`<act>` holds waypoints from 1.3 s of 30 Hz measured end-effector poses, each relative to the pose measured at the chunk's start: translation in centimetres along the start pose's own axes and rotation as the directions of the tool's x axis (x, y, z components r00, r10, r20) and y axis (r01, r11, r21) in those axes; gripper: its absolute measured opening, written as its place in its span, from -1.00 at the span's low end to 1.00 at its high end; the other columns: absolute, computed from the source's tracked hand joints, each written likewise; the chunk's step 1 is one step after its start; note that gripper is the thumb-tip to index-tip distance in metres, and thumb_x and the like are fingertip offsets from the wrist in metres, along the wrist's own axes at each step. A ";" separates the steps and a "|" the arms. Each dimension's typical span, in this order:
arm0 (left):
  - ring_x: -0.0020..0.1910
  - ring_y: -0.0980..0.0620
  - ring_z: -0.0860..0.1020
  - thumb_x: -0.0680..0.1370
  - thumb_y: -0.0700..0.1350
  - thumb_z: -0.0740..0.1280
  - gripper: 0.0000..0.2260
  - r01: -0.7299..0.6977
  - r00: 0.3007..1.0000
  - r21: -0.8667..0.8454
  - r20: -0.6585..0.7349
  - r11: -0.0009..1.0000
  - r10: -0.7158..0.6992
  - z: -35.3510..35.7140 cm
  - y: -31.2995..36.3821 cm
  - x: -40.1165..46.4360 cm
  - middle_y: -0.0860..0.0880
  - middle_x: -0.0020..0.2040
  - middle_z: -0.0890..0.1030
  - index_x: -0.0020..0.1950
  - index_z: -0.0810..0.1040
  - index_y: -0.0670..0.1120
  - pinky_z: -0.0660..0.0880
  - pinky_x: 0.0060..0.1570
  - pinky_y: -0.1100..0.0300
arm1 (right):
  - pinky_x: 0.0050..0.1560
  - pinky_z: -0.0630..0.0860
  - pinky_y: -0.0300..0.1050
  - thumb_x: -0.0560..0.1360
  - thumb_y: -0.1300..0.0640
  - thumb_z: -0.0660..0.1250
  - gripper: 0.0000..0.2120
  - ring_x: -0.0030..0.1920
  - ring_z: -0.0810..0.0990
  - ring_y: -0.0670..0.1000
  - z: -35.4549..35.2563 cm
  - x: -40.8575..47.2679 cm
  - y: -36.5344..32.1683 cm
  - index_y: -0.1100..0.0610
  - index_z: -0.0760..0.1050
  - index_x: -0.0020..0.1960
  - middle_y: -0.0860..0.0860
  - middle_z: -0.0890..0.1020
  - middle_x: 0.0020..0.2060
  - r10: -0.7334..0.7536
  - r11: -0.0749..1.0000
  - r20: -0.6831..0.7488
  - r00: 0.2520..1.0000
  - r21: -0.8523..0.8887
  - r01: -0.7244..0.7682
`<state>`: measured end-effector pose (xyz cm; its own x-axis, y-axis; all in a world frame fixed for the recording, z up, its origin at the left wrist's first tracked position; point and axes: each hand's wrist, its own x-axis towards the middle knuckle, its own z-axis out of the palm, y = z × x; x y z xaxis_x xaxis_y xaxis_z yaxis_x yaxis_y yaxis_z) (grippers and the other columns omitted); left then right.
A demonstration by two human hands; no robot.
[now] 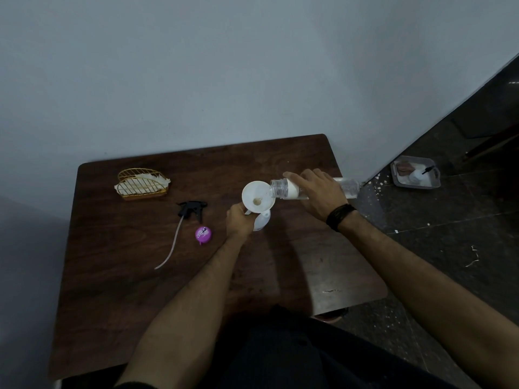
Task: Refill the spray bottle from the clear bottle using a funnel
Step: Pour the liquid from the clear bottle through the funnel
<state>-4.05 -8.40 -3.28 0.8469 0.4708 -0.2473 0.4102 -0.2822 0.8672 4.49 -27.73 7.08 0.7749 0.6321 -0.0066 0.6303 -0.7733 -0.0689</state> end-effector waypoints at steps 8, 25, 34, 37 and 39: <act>0.07 -0.18 0.65 0.46 -0.22 0.49 -0.82 0.004 1.000 -0.010 0.002 1.000 -0.004 0.0 0.1 -0.1 -0.23 0.00 0.71 0.03 0.68 -0.26 0.59 0.01 -0.02 | 0.06 0.50 0.09 0.39 0.19 0.47 -0.36 0.00 0.52 0.13 -0.1 0.0 0.0 0.00 0.35 0.42 0.10 0.55 0.00 0.000 1.000 0.004 1.000 -0.009 0.000; 0.13 -0.19 0.63 0.46 -0.23 0.49 -0.77 0.001 1.000 -0.021 0.008 1.000 -0.001 0.1 0.0 0.0 -0.24 0.06 0.69 0.09 0.67 -0.28 0.54 0.05 0.06 | 0.11 0.47 0.09 0.44 0.15 0.43 -0.39 0.03 0.51 0.13 -0.3 0.1 0.2 -0.02 0.33 0.44 0.10 0.54 0.02 0.000 0.999 0.017 1.000 -0.045 0.001; 0.12 -0.17 0.63 0.44 -0.20 0.51 -0.75 0.032 0.999 -0.013 0.016 0.999 -0.031 0.0 -0.1 0.0 -0.22 0.06 0.70 0.09 0.68 -0.25 0.55 0.04 0.05 | 0.11 0.49 0.08 0.44 0.16 0.42 -0.40 0.02 0.51 0.12 -0.2 0.3 0.3 -0.03 0.32 0.43 0.09 0.54 0.03 -0.011 0.998 0.010 1.000 -0.064 0.012; 0.12 -0.16 0.63 0.45 -0.19 0.51 -0.75 0.041 0.999 -0.010 0.029 0.999 -0.041 0.0 0.0 0.0 -0.21 0.06 0.70 0.09 0.68 -0.25 0.56 0.05 0.03 | 0.13 0.49 0.10 0.44 0.16 0.42 -0.40 0.04 0.51 0.13 -0.2 0.4 0.3 -0.03 0.32 0.43 0.10 0.54 0.04 -0.017 0.998 0.014 1.000 -0.057 0.018; 0.09 -0.15 0.65 0.43 -0.14 0.52 -0.75 0.049 0.998 -0.013 0.036 0.999 -0.049 -0.1 0.1 0.0 -0.21 0.03 0.71 0.05 0.68 -0.24 0.59 0.03 -0.01 | 0.13 0.48 0.10 0.44 0.17 0.42 -0.40 0.03 0.51 0.13 -0.2 0.5 0.3 -0.03 0.32 0.43 0.10 0.54 0.04 -0.026 0.998 0.016 1.000 -0.060 0.027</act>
<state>-4.10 -8.34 -3.14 0.8375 0.4534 -0.3050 0.4470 -0.2475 0.8596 5.10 -27.68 7.25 0.7574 0.6527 -0.0208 0.6526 -0.7576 -0.0092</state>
